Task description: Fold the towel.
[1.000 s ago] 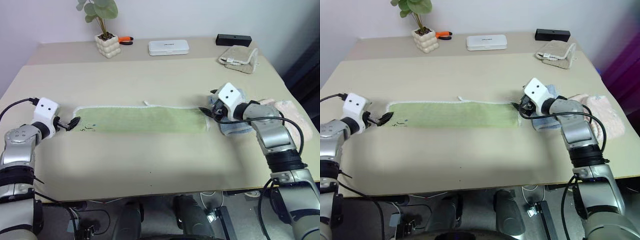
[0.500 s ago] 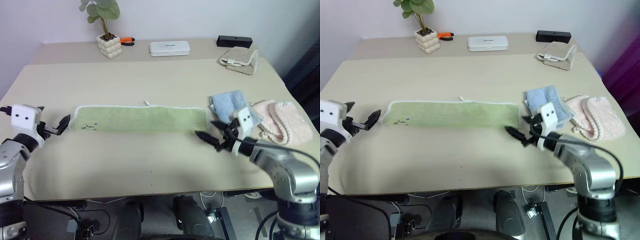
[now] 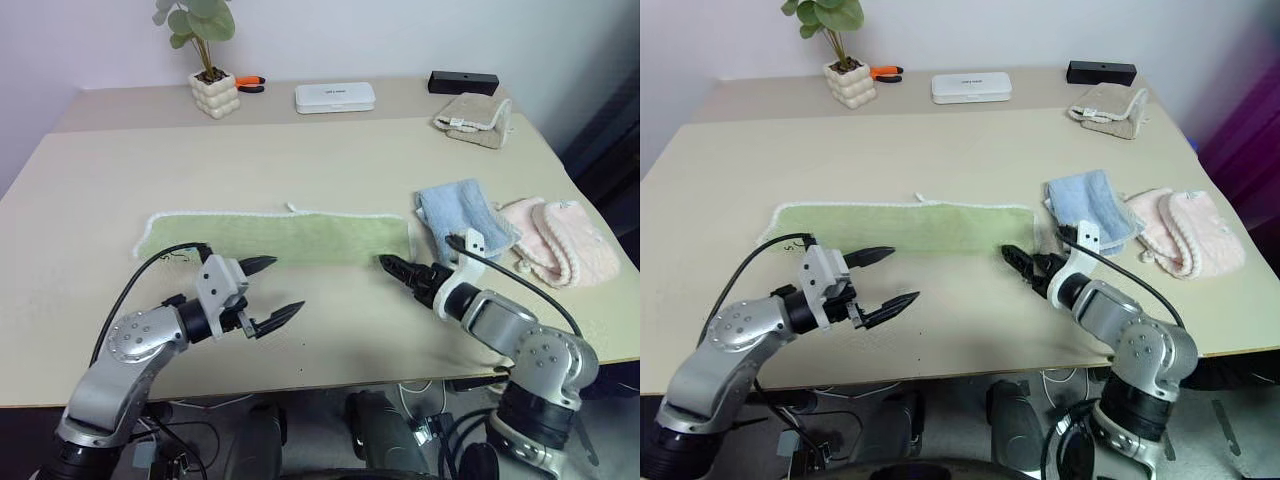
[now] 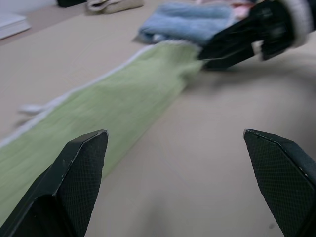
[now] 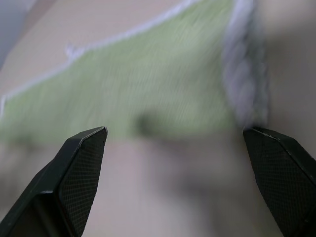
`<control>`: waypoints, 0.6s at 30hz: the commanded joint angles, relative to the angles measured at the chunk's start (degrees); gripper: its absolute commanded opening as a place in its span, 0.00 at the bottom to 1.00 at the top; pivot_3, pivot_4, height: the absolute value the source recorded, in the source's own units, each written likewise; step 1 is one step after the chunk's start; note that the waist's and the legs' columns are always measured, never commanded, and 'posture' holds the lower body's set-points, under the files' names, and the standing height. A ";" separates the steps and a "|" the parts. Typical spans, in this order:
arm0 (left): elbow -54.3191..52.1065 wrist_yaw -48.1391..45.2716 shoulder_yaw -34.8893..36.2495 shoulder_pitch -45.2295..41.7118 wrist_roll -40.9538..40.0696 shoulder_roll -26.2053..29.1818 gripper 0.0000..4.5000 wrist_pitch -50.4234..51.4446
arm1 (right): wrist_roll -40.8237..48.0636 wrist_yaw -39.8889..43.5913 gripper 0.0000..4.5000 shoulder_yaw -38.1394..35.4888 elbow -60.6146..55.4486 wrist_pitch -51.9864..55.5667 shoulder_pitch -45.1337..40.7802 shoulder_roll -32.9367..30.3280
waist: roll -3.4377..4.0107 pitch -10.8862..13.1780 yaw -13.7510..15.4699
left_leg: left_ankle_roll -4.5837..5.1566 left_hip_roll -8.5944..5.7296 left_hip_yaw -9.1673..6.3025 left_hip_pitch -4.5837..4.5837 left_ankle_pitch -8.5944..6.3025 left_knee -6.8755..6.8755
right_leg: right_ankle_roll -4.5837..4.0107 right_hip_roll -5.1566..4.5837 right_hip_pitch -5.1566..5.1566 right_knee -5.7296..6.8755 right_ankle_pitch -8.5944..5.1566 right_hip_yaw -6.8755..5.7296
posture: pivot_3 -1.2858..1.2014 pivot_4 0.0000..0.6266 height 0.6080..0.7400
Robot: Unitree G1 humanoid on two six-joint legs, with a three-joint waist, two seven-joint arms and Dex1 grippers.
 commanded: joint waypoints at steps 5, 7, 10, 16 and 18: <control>-2.01 1.10 -0.58 -0.22 1.22 -0.37 1.00 -0.64 | -0.83 -5.19 0.51 -0.81 6.09 -3.20 -4.30 2.57 | 0.01 -0.01 -0.07 | 0.00 0.00 0.00 0.00 0.00 0.00 | 0.00 0.00 0.00 -0.01 0.00 0.00 | 0.52 0.24 0.98; -2.00 1.41 -0.43 0.09 1.34 -0.48 1.00 -0.66 | -0.71 -5.64 0.31 -0.25 6.05 -4.09 -4.65 2.46 | 0.02 0.00 -0.11 | 0.00 0.01 0.00 0.00 0.00 -0.02 | 0.00 0.01 -0.02 -0.01 0.00 0.00 | 0.52 0.24 0.98; -2.08 1.45 -0.68 0.79 1.78 -0.60 1.00 -1.16 | -0.57 -6.26 0.01 -0.26 5.81 -5.46 -5.07 1.90 | 0.04 0.01 -0.04 | 0.00 0.02 0.01 -0.03 0.00 -0.05 | 0.00 0.02 -0.06 -0.02 -0.01 0.00 | 0.52 0.24 0.98; -1.76 1.93 -1.94 2.06 2.88 -1.22 1.00 -1.93 | -0.96 -2.83 0.01 3.50 0.63 -7.12 -6.16 -6.71 | 0.08 0.03 0.10 | 0.00 0.01 0.02 -0.08 0.00 -0.02 | 0.00 -0.01 -0.06 -0.08 -0.01 0.00 | 0.52 0.24 0.98; -1.33 2.08 -2.13 1.77 3.13 -1.41 1.00 -2.12 | -1.96 -0.21 0.01 6.27 -0.60 -7.76 -5.83 -12.32 | 0.09 0.04 0.05 | 0.01 0.01 0.02 -0.08 0.00 -0.03 | 0.00 -0.02 -0.06 -0.10 -0.01 0.00 | 0.52 0.24 0.98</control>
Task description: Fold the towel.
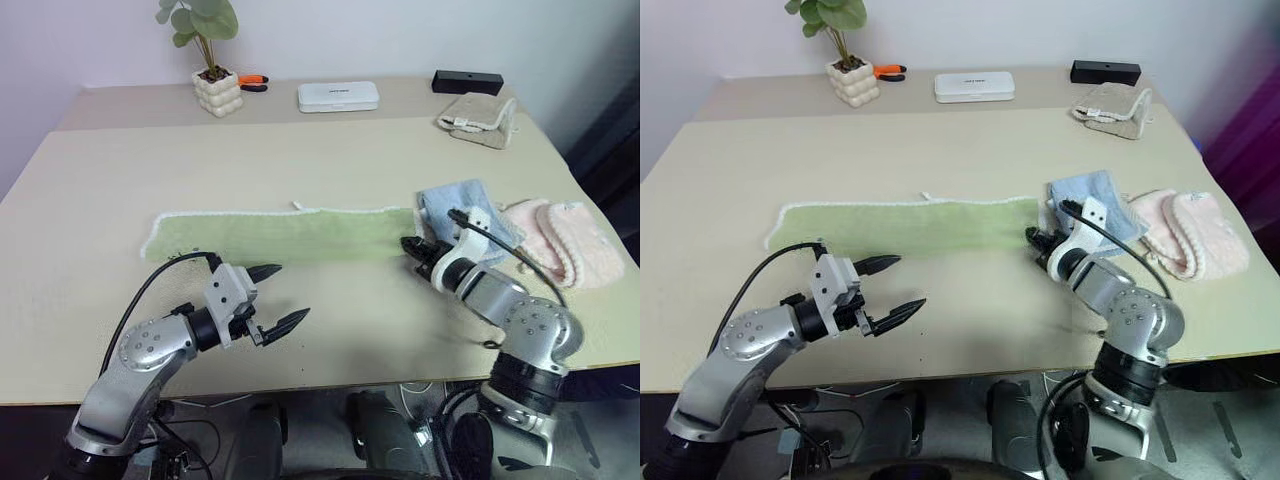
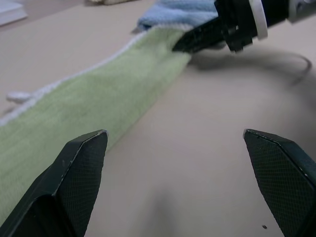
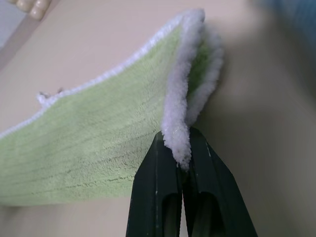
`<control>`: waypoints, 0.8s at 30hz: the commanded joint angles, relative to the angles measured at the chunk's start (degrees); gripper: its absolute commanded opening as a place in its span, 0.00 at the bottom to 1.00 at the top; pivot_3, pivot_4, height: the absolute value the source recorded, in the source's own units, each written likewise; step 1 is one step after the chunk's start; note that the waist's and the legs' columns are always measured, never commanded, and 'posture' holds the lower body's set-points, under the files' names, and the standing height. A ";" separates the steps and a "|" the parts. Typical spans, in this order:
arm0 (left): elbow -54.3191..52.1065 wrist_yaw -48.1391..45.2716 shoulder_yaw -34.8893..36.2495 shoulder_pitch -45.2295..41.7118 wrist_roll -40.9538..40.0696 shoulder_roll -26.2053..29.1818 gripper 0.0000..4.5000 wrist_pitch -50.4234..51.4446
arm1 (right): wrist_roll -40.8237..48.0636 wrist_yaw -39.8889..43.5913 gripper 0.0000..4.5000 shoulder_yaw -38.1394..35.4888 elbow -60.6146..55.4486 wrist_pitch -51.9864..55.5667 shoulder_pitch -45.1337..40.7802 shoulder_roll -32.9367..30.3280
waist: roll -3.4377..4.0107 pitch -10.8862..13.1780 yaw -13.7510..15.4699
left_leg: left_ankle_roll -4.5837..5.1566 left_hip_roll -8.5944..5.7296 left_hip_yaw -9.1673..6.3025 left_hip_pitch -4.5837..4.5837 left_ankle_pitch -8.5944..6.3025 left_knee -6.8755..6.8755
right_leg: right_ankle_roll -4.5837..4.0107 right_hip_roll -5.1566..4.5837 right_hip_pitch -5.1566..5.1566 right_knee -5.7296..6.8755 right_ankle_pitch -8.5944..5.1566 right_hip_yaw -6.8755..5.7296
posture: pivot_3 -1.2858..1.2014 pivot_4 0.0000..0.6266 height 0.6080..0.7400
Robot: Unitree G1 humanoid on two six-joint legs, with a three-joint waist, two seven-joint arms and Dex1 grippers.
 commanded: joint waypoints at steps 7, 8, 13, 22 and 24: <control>0.57 -0.16 -0.89 -0.93 1.43 -1.10 1.00 -2.48 | -6.62 17.80 0.01 16.98 -8.31 -9.95 -2.56 -26.84 | 0.02 0.01 -0.25 | 0.03 0.01 0.01 0.03 -0.02 -0.02 | -0.02 0.04 0.00 -0.06 -0.02 0.02 | 0.52 0.24 0.98; 0.82 -0.19 -1.22 -1.24 1.65 -1.34 1.00 -2.58 | -7.86 19.99 0.01 21.08 -9.20 -11.40 -3.65 -28.46 | 0.03 0.01 -0.36 | 0.04 0.02 0.03 0.04 -0.02 -0.03 | -0.02 0.06 -0.01 -0.05 -0.01 0.04 | 0.52 0.24 0.98; 1.74 0.41 -2.21 -2.92 2.10 -2.90 1.00 -2.66 | -14.27 27.37 0.01 38.80 -8.53 -18.21 -8.16 -28.36 | 0.00 -0.01 -0.10 | 0.05 0.10 0.02 0.03 -0.03 -0.03 | -0.01 0.13 -0.02 -0.07 -0.01 0.03 | 0.52 0.24 0.98; 0.53 2.35 -3.68 -1.34 3.59 -4.90 1.00 -2.39 | -27.07 27.79 0.01 52.80 6.75 -27.20 -13.81 -17.28 | -0.02 0.00 0.05 | 0.05 0.08 0.03 -0.04 -0.03 0.03 | -0.01 0.08 -0.04 -0.09 0.00 0.02 | 0.52 0.24 0.98; 0.41 2.73 -3.75 -1.06 3.96 -4.98 1.00 -2.42 | -27.90 28.60 0.01 52.56 7.86 -27.81 -13.73 -16.41 | -0.02 0.00 0.07 | 0.05 0.09 0.01 -0.03 -0.03 0.02 | -0.01 0.09 -0.04 -0.08 0.00 0.02 | 0.52 0.24 0.98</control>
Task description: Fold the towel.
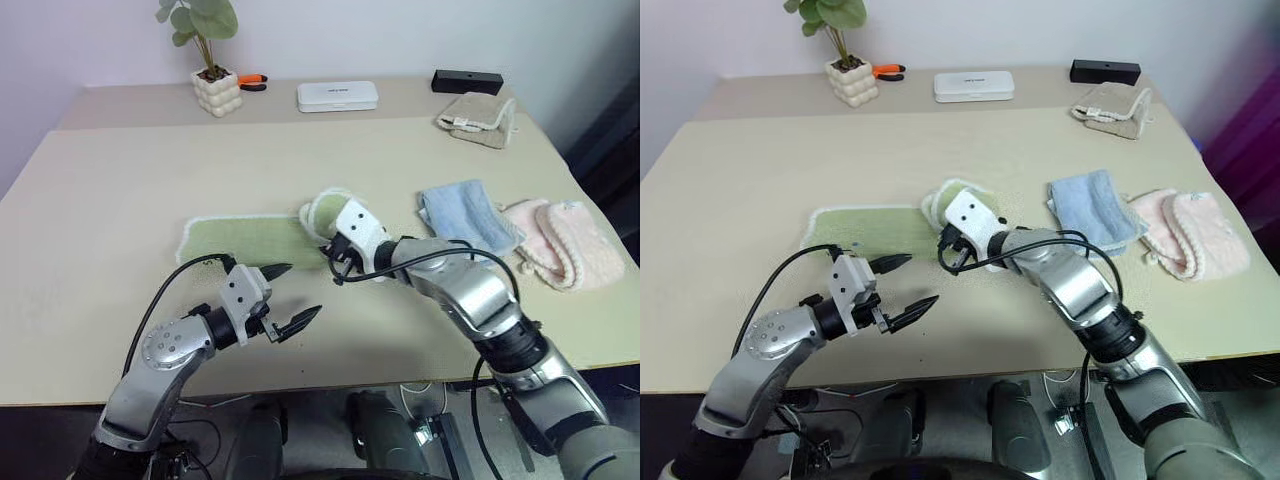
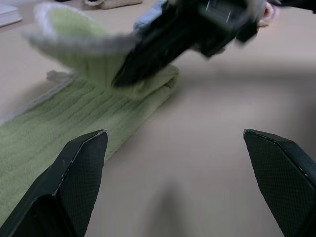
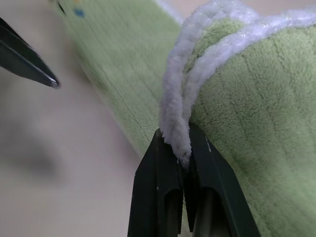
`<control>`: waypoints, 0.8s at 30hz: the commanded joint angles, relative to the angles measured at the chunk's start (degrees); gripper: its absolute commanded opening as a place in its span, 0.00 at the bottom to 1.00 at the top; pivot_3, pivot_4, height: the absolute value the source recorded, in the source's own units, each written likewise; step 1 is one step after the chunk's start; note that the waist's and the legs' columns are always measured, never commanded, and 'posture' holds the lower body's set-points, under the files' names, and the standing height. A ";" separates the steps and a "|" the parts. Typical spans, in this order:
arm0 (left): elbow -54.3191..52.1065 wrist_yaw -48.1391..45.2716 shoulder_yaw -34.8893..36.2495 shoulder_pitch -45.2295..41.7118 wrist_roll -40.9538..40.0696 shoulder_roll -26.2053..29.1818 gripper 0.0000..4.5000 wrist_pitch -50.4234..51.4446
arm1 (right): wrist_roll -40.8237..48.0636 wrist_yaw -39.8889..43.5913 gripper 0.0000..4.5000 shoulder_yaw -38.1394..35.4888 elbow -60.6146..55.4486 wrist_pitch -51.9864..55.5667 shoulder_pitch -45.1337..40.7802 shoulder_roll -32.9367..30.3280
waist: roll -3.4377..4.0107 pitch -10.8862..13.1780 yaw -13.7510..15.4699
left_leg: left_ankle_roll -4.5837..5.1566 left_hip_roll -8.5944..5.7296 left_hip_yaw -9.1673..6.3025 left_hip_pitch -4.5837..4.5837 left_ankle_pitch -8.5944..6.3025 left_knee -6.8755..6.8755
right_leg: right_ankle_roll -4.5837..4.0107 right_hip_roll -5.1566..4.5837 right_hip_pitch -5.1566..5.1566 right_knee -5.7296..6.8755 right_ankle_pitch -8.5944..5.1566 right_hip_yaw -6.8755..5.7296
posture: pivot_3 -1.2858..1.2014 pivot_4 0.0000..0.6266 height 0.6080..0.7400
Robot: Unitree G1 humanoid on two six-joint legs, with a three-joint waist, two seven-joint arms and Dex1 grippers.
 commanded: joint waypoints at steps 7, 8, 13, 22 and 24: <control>-1.91 0.85 0.16 1.22 0.50 0.12 1.00 -1.21 | -1.48 5.59 0.40 -3.15 -2.30 -3.46 0.78 0.79 | 0.00 0.00 -0.01 | 0.00 0.00 0.00 0.00 0.00 0.00 | 0.00 0.00 0.00 0.00 0.00 0.00 | 0.52 0.24 0.98; -1.90 0.85 0.16 1.24 0.51 0.13 1.00 -1.23 | -1.64 5.91 0.51 -3.34 -2.43 -3.51 0.90 0.87 | 0.00 0.00 -0.02 | 0.00 0.00 0.00 0.00 0.00 0.00 | 0.00 0.00 0.00 0.00 0.00 0.00 | 0.52 0.24 0.98; -1.45 0.32 0.76 2.01 0.25 0.54 1.00 -1.63 | 5.84 11.25 0.71 -13.95 -10.69 -4.09 4.40 -2.10 | 0.00 0.01 0.30 | 0.00 0.00 -0.02 -0.03 0.00 -0.01 | 0.01 -0.02 0.00 -0.02 -0.01 -0.02 | 0.52 0.24 0.98; -0.88 0.33 0.25 0.73 0.30 0.07 1.00 -0.97 | -0.56 4.43 0.01 -15.78 9.04 -10.18 -1.78 4.88 | 0.00 0.01 -0.17 | 0.01 0.04 0.01 0.06 0.00 -0.04 | -0.07 0.05 0.00 0.02 0.04 -0.01 | 0.52 0.24 0.98; -0.62 0.37 0.54 0.67 0.25 0.13 1.00 -0.90 | -2.78 4.78 0.01 -13.44 14.87 -13.92 -2.44 7.40 | 0.00 0.01 -0.15 | 0.01 0.04 0.02 0.05 0.00 -0.04 | -0.06 0.05 -0.01 0.02 0.04 0.00 | 0.52 0.24 0.98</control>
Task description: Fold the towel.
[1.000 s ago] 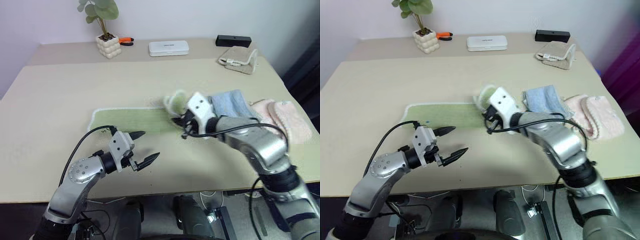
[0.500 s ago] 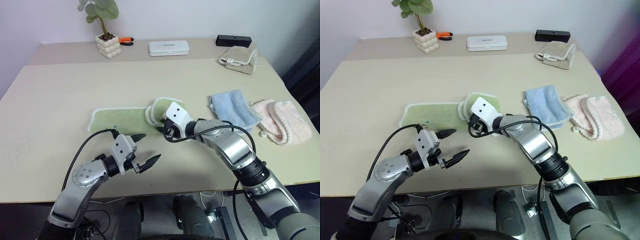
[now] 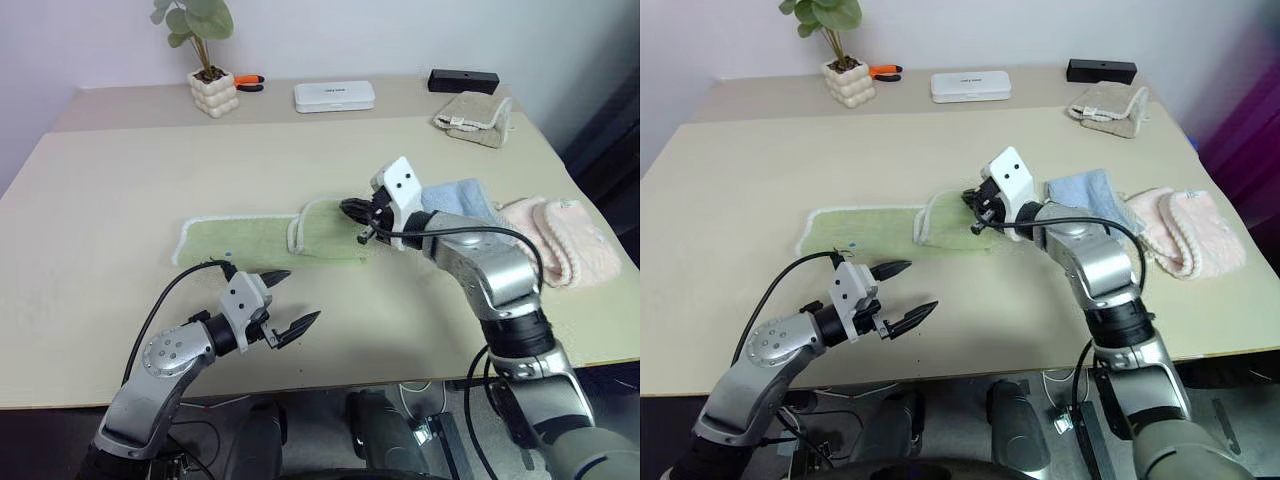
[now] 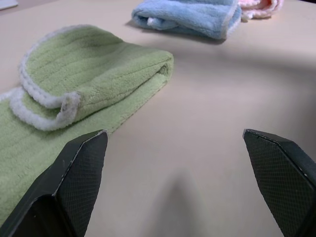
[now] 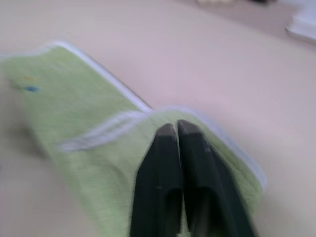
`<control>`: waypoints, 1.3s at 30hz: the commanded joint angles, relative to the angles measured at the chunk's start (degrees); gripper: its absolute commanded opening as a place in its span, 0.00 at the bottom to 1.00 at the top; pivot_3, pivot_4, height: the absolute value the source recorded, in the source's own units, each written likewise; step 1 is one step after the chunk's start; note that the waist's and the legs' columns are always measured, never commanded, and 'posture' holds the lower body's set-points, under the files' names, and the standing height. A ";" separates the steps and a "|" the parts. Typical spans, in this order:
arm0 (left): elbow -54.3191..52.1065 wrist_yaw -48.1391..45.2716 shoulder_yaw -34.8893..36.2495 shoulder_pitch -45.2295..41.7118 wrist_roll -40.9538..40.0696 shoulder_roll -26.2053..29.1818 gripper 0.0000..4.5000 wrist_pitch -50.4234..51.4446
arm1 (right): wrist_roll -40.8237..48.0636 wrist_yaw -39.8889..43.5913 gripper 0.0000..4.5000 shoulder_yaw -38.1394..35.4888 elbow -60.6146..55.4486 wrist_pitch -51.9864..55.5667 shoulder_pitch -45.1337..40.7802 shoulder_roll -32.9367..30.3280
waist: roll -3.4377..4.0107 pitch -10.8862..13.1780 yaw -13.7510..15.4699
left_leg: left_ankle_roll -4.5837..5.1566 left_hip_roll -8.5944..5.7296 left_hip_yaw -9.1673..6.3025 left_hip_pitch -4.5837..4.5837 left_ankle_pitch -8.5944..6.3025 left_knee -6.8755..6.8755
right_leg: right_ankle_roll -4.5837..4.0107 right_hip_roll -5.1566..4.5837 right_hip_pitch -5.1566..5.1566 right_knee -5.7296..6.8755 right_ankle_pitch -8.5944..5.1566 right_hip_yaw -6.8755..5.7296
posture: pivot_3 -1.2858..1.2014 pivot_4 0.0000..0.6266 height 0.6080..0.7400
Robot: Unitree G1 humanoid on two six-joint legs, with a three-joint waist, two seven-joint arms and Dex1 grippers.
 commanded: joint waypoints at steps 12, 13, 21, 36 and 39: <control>-5.03 7.08 8.70 6.66 -7.07 -4.64 1.00 3.50 | -9.29 2.28 0.01 5.85 10.54 -14.53 0.42 6.02 | -0.02 -0.02 0.05 | 0.00 0.00 -0.01 0.02 0.00 0.03 | 0.00 -0.03 0.02 0.04 0.01 0.00 | 0.52 0.24 0.98; -5.66 7.81 9.64 7.30 -8.03 -5.03 1.00 4.38 | -8.43 2.52 0.01 4.55 9.16 -14.13 -0.33 5.80 | 0.00 -0.01 0.05 | 0.00 0.00 -0.01 0.02 0.00 0.02 | 0.00 -0.02 0.02 0.04 0.01 0.00 | 0.52 0.24 0.98; -10.02 25.52 23.43 11.89 -28.30 -14.86 1.00 18.30 | -7.02 14.84 0.62 5.42 -6.14 -18.14 -1.08 -3.73 | -0.02 -0.02 0.02 | 0.00 0.01 -0.05 -0.01 -0.01 0.02 | 0.02 -0.04 0.01 0.00 0.00 -0.05 | 0.52 0.24 0.98; 6.18 61.55 36.34 -6.83 -54.50 -21.20 1.00 24.95 | -7.15 18.58 0.95 10.18 -16.36 -18.73 6.31 -3.89 | -0.11 -0.07 0.59 | -0.01 0.01 -0.19 0.04 0.00 0.23 | -0.02 0.01 0.21 0.04 0.02 -0.17 | 0.52 0.24 0.98; 9.51 63.24 37.08 -9.65 -55.62 -20.66 1.00 23.99 | -7.49 18.07 0.95 10.30 -17.26 -18.23 6.91 -3.89 | -0.12 -0.08 0.78 | -0.03 -0.01 -0.19 0.04 0.01 0.25 | -0.02 0.00 0.24 0.02 0.02 -0.16 | 0.52 0.24 0.98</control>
